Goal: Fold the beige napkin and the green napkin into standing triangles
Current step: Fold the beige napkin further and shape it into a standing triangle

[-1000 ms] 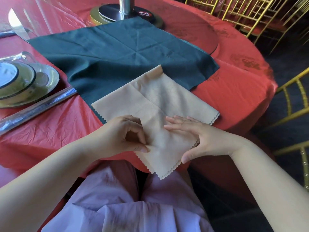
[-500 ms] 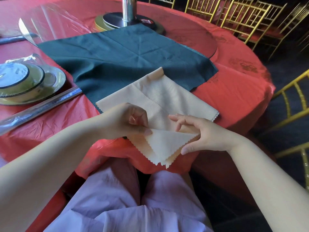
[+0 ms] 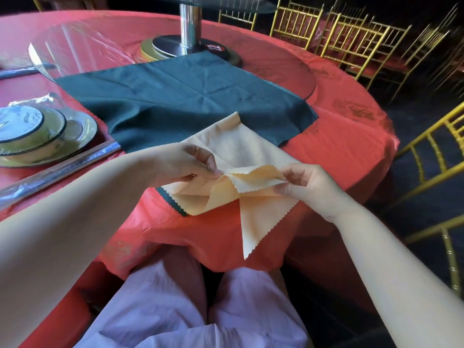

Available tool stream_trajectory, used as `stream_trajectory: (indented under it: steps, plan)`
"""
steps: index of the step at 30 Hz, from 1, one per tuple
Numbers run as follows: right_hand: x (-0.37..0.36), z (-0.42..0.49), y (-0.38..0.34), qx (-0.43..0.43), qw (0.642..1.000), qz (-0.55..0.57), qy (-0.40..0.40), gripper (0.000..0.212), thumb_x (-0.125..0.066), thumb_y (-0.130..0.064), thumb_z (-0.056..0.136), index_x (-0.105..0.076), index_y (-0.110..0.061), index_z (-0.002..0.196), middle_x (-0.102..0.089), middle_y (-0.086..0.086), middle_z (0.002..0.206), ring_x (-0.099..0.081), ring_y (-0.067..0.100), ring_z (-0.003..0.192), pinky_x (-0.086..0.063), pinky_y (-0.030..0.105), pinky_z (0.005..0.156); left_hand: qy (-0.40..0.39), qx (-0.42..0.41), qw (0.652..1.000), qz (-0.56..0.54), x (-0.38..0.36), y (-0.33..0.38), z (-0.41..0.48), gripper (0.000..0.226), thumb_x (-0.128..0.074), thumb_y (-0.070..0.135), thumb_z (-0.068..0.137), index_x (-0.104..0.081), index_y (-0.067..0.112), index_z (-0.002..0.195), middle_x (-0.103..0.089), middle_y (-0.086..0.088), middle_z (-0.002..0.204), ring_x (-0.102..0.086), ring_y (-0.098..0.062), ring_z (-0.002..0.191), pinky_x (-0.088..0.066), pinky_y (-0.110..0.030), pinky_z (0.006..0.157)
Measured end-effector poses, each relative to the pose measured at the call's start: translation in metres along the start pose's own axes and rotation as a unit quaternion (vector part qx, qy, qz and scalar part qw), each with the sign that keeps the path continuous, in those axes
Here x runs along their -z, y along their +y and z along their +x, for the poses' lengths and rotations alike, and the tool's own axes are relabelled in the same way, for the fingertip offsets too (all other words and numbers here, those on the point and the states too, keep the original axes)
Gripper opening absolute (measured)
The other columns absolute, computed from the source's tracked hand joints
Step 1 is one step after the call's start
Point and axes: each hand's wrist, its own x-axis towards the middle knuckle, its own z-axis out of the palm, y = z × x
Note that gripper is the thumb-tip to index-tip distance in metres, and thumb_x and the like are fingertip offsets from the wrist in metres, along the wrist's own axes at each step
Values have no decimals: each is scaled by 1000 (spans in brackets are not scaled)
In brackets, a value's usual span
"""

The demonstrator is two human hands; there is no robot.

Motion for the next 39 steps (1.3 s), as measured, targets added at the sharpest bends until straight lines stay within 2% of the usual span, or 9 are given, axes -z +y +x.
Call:
stream_trajectory:
  steps: [2, 6, 9, 12, 14, 18, 24, 30, 39]
  plan:
    - [1, 8, -1, 0, 998, 1, 58, 15, -70, -26, 67, -68, -16, 78, -70, -8, 71, -62, 2, 69, -47, 13, 68, -10, 24, 999, -29, 1, 2, -1, 15, -66, 20, 73, -59, 7, 71, -55, 3, 61, -47, -8, 62, -40, -13, 61]
    - [2, 26, -3, -1, 992, -47, 120, 12, -71, -27, 76, -68, -15, 76, -65, -2, 72, -55, 1, 65, -41, 13, 63, 20, 33, 996, -86, 5, -2, -2, 60, -61, 52, 77, -61, 1, 109, -59, -12, 99, -53, -23, 93, -40, -33, 89]
    - [1, 41, -1, -2, 981, -118, 155, 11, -71, -20, 81, -68, -9, 77, -63, 5, 72, -52, 7, 64, -40, 17, 61, 61, 0, 994, -94, 14, -5, -4, 69, -58, 69, 65, -65, 11, 102, -66, -12, 97, -59, -23, 91, -45, -33, 87]
    - [2, 56, 1, -11, 965, -191, 179, 16, -71, -25, 81, -64, -15, 70, -57, -2, 61, -47, 7, 55, -37, 18, 54, 149, -25, 987, 48, 24, -10, -9, 80, -65, 83, 39, -65, 31, 100, -69, -2, 100, -63, -22, 93, -46, -38, 91]
    - [2, 67, 1, -15, 948, -250, 197, 19, -69, -28, 81, -62, -16, 68, -52, -7, 57, -46, 8, 54, -35, 23, 53, 189, -12, 974, 121, 27, -14, -12, 73, -70, 73, 42, -59, 36, 104, -71, 10, 94, -65, -17, 90, -48, -36, 85]
    - [-2, 86, 3, -51, 912, -346, 213, 22, -61, -33, 85, -57, -15, 74, -52, -6, 63, -53, 22, 68, -35, 29, 60, 269, -19, 938, 219, 26, -27, -13, 46, -71, 38, 75, -53, 24, 114, -66, 4, 89, -62, -20, 79, -49, -37, 70]
    - [-12, 95, 3, -90, 860, -461, 200, 24, -42, -38, 96, -41, -16, 87, -63, 10, 101, -54, 29, 91, -30, 32, 64, 379, -45, 889, 253, 30, -48, -10, 24, -65, 25, 81, -58, 17, 104, -62, 0, 65, -51, -13, 55, -33, -27, 49]
    - [-18, 111, 4, -77, 838, -500, 202, 31, -38, -36, 98, -47, -8, 107, -56, 13, 121, -50, 33, 113, -35, 38, 75, 426, -16, 865, 263, 26, -55, 1, 26, -62, 29, 84, -56, 19, 107, -57, 5, 72, -52, -19, 72, -34, -29, 64]
    - [-16, 120, 13, -116, 837, -502, 183, 36, -34, -36, 99, -48, -5, 110, -54, 15, 126, -48, 35, 116, -36, 38, 79, 447, 16, 825, 346, 23, -57, 4, 23, -53, 34, 91, -55, 18, 108, -66, -8, 99, -57, -32, 97, -37, -37, 85]
